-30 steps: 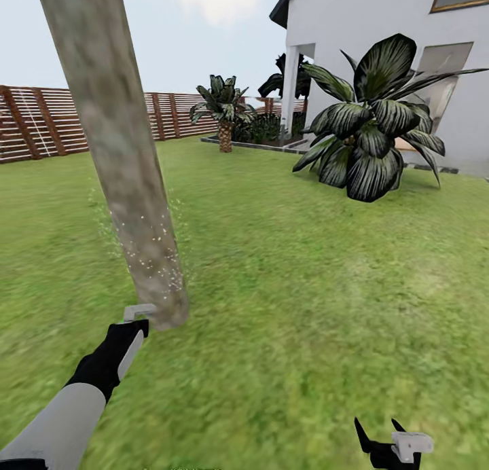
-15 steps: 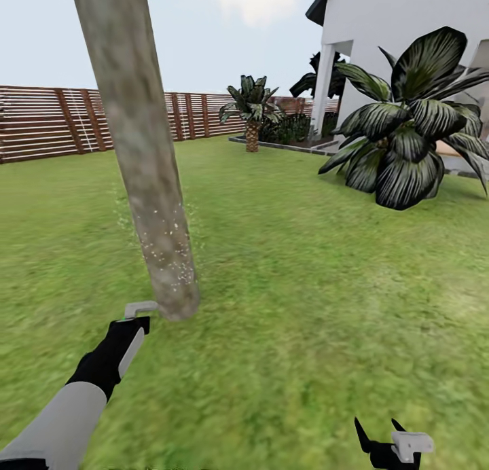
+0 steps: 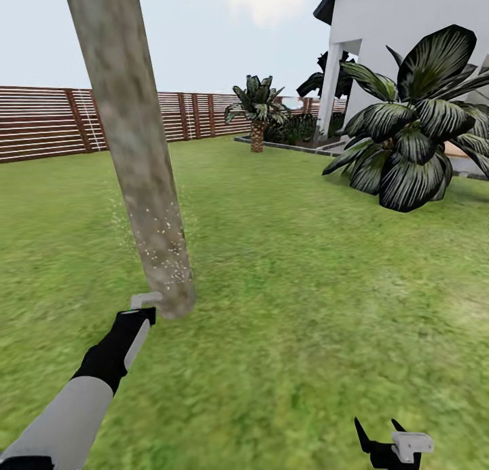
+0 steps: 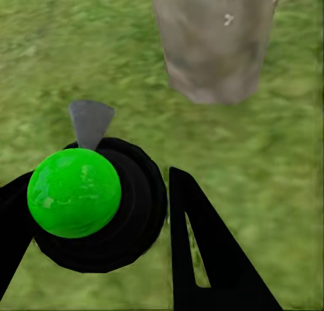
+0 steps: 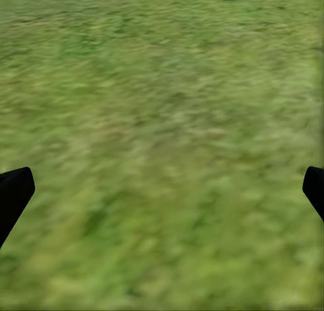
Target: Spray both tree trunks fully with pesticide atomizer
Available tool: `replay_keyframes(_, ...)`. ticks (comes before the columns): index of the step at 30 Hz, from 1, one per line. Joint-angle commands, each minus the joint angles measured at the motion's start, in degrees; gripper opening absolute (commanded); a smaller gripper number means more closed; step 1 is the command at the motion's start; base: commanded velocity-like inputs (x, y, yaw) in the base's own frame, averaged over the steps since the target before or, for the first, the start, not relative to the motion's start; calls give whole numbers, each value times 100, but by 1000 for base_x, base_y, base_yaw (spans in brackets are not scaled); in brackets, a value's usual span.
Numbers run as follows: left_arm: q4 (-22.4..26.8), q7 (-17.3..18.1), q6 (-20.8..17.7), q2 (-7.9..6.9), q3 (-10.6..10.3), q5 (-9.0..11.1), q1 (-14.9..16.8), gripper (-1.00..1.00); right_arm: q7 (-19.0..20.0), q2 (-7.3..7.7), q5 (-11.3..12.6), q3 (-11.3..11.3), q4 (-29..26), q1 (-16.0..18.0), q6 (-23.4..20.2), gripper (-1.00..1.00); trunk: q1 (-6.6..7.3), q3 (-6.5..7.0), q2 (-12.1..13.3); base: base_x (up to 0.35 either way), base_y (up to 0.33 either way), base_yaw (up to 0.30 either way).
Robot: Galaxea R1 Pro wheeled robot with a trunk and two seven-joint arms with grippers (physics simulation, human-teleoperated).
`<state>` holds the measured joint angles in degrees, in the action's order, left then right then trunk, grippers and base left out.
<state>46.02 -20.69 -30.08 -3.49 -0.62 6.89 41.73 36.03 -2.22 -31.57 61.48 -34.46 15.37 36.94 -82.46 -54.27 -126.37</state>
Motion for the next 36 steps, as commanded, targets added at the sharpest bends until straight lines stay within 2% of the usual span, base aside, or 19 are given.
replay_keyframes(1, 55, -51, -250, 85, -14, 21, 14, -100, 45, -7, -34, 47, -8, 10, 19, 100, 1, -5, -2, 0, -3, 0)
replay_keyframes(4, 386, -267, -817, 276, -49, -59, 266, -100, 45, -7, -34, 45, -8, 10, 17, 100, 1, -5, -2, 0, -1, 0)
replay_keyframes(7, 543, -544, -1081, 365, -52, -76, 487, -100, 45, -7, -34, 48, -8, 10, 19, 100, 1, -5, -2, 0, 0, 0)
replay_keyframes(10, 584, -605, -1129, 281, -34, -76, 482, -100, 45, -7, -34, 49, -8, 10, 19, 100, 1, -5, -2, 0, 0, 0)
replay_keyframes(13, 692, -615, -1138, 338, -59, -75, 468, -100, 45, -7, -34, 49, -8, 10, 19, 100, 1, -5, -2, 0, -59, 0)
replay_keyframes(17, 805, -622, -1140, 655, -298, -96, 532, -100, 45, -7, -34, 49, -8, 10, 19, 100, 1, -5, -2, 0, -169, 0)
replay_keyframes(19, 1045, -621, -1152, 712, -361, -178, 533, -100, 45, -7, -34, 49, -8, 10, 16, 100, 1, -5, -2, 0, -27, 0)
replay_keyframes(21, 1171, -626, -1161, 697, -353, -363, 600, -100, 45, -7, -34, 49, -8, 10, 17, 100, 1, -5, -2, 0, -5, 0)
replay_keyframes(23, 1190, -628, -1229, 662, -324, -458, 692, -100, 45, -7, -34, 49, -8, 10, 16, 100, 1, -5, -2, 0, -1, 0)
replay_keyframes(25, 1205, -625, -1326, 492, -143, -506, 741, -100, 44, -7, -34, 49, -8, 10, 16, 100, 1, -5, -2, 0, 0, 0)
replay_keyframes(27, 1207, -622, -1338, 422, -95, -507, 751, -100, 44, -7, -34, 49, -8, 10, 16, 100, 1, -5, -2, 0, 0, 0)
replay_keyframes(29, 1208, -621, -1348, 499, -129, -490, 751, -100, 45, -7, -34, 49, -8, 10, 16, 100, 1, -5, -2, 0, 0, 0)
replay_keyframes(30, 1208, -621, -1350, 642, -227, -485, 751, -100, 45, -7, -34, 49, -8, 10, 16, 100, 1, -5, -2, 0, 0, 0)
replay_keyframes(32, 1208, -621, -1349, 778, -378, -486, 754, -100, 45, -7, -34, 49, -8, 8, 15, 100, 1, -5, -2, 0, 0, 0)
replay_keyframes(34, 1208, -621, -1351, 844, -534, -487, 752, -100, 45, -7, -34, 49, -8, 10, 18, 100, 1, -5, -2, 0, 0, 0)
replay_keyframes(36, 1210, -619, -1351, 822, -543, -492, 749, -100, 45, -7, -34, 49, -8, 8, 17, 100, 1, -5, -2, 0, 0, 0)
